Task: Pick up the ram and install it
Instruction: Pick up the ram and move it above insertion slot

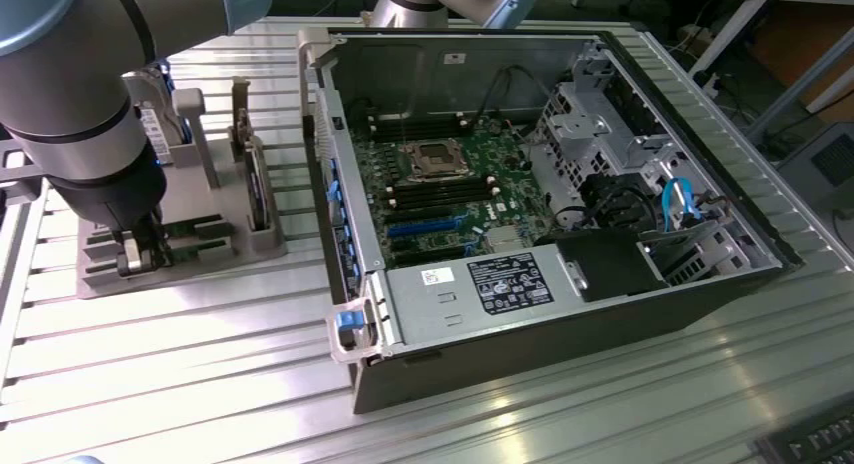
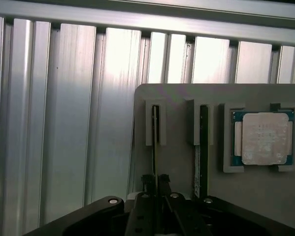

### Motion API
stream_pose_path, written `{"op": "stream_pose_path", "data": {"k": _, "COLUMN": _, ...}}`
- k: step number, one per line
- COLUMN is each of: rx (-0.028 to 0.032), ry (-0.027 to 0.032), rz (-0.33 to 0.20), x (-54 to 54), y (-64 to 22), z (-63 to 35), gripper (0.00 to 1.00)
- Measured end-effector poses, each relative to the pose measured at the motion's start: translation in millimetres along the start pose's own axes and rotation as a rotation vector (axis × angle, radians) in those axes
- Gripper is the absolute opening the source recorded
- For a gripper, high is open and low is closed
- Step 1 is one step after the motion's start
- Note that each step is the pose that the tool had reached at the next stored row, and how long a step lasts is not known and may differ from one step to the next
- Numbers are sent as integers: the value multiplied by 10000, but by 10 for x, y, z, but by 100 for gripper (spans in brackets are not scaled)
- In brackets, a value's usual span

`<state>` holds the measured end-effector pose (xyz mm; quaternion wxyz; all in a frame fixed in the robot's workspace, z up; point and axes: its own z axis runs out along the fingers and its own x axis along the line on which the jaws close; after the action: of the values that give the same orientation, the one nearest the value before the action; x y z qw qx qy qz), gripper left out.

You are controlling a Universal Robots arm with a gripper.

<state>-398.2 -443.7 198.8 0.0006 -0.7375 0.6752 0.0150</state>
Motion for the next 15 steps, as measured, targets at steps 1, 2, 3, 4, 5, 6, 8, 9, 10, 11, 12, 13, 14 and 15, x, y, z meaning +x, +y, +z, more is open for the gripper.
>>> {"op": "stream_pose_path", "data": {"k": 1, "rx": 0, "ry": 0, "rz": 0, "x": -1, "y": 0, "z": -27, "gripper": 14}}
{"op": "stream_pose_path", "data": {"k": 2, "rx": 0, "ry": 0, "rz": 0, "x": -1, "y": 1, "z": -59, "gripper": 14}}
{"op": "stream_pose_path", "data": {"k": 3, "rx": 0, "ry": -1, "rz": 0, "x": -2, "y": 1, "z": -83, "gripper": 14}}
{"op": "stream_pose_path", "data": {"k": 4, "rx": 0, "ry": -1, "rz": 0, "x": -3, "y": 2, "z": -109, "gripper": 14}}
{"op": "stream_pose_path", "data": {"k": 5, "rx": 0, "ry": -1, "rz": 1, "x": -3, "y": 3, "z": -139, "gripper": 14}}
{"op": "stream_pose_path", "data": {"k": 6, "rx": 0, "ry": -1, "rz": 0, "x": -4, "y": 3, "z": -166, "gripper": 14}}
{"op": "stream_pose_path", "data": {"k": 8, "rx": 0, "ry": -2, "rz": 0, "x": -5, "y": 4, "z": -222, "gripper": 14}}
{"op": "stream_pose_path", "data": {"k": 9, "rx": -1, "ry": -1, "rz": 0, "x": -7, "y": 5, "z": -278, "gripper": 14}}
{"op": "stream_pose_path", "data": {"k": 10, "rx": 0, "ry": -1, "rz": 0, "x": -8, "y": 6, "z": -330, "gripper": 14}}
{"op": "stream_pose_path", "data": {"k": 11, "rx": 1, "ry": -2, "rz": 0, "x": -8, "y": 6, "z": -353, "gripper": 14}}
{"op": "stream_pose_path", "data": {"k": 12, "rx": 1, "ry": -2, "rz": 0, "x": -9, "y": 7, "z": -384, "gripper": 14}}
{"op": "stream_pose_path", "data": {"k": 13, "rx": 0, "ry": -1, "rz": 0, "x": -10, "y": 8, "z": -425, "gripper": 14}}
{"op": "stream_pose_path", "data": {"k": 14, "rx": 0, "ry": -2, "rz": 0, "x": -11, "y": 9, "z": -466, "gripper": 14}}
{"op": "stream_pose_path", "data": {"k": 15, "rx": 1, "ry": -1, "rz": 0, "x": -11, "y": 9, "z": -488, "gripper": 14}}
